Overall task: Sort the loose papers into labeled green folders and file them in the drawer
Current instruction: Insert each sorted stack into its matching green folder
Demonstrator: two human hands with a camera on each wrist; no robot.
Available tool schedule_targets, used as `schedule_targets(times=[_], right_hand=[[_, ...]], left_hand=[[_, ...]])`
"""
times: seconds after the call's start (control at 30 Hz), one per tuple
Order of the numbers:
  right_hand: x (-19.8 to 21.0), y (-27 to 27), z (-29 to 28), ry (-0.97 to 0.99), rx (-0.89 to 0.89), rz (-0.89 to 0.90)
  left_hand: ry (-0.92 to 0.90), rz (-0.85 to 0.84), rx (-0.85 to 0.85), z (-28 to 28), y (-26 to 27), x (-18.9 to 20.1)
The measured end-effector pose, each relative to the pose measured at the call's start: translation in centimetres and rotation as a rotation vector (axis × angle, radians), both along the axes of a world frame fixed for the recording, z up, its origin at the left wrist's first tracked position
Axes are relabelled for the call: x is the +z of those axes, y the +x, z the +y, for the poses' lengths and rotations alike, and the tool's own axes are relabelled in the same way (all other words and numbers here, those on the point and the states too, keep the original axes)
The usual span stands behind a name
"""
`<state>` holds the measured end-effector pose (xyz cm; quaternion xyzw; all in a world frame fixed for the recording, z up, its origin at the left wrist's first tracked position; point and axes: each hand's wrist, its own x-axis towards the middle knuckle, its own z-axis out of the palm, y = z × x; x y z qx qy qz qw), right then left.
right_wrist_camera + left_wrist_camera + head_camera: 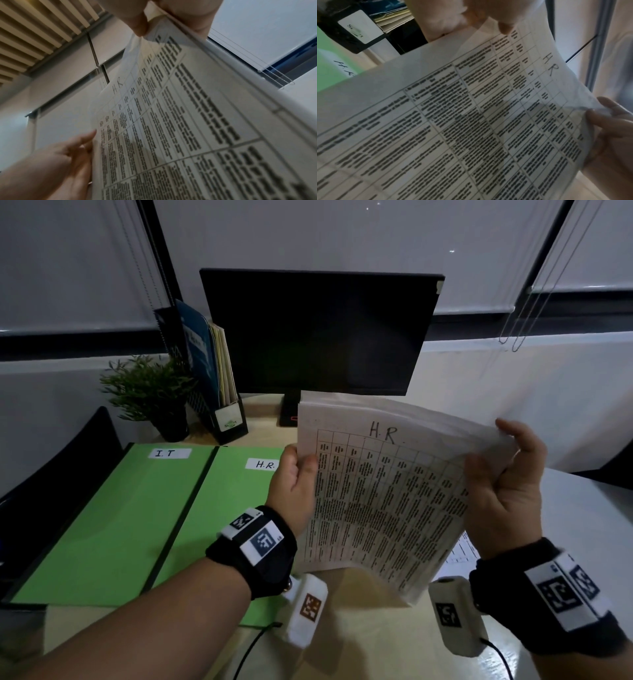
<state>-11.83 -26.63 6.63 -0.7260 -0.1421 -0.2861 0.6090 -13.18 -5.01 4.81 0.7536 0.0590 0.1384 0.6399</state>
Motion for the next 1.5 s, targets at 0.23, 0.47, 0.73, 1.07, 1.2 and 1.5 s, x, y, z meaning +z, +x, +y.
schedule_targets(times=[0.23,0.47,0.73,1.07,1.2,1.5], right_hand=[[0.5,-0.2,-0.7,-0.113,0.038,-0.087],[0.8,-0.6,-0.5,-0.196,-0.015,-0.124],[0.9,-0.3,-0.9,-0.251,0.004,-0.178],[1.1,-0.1,-0.9,-0.105,0.016,-0.073],[1.0,-0.3,-1.0,-0.03,0.037,-0.052],[-2.4,-2.6,-0.3,0.041,0.125,0.31]], left_hand=[[-0.06,-0.169,0.065,0.3,0.9,4.9],[-0.156,-0.071,0.117,0.6,3.4,8.0],[-0.026,-0.161,0.169,0.7,3.9,6.7],[-0.087,0.037,-0.173,1.7,2.7,2.7],[-0.052,0.121,-0.114,1.0,2.1,0.3],[-0.055,0.119,0.001,-0.4,1.5,0.2]])
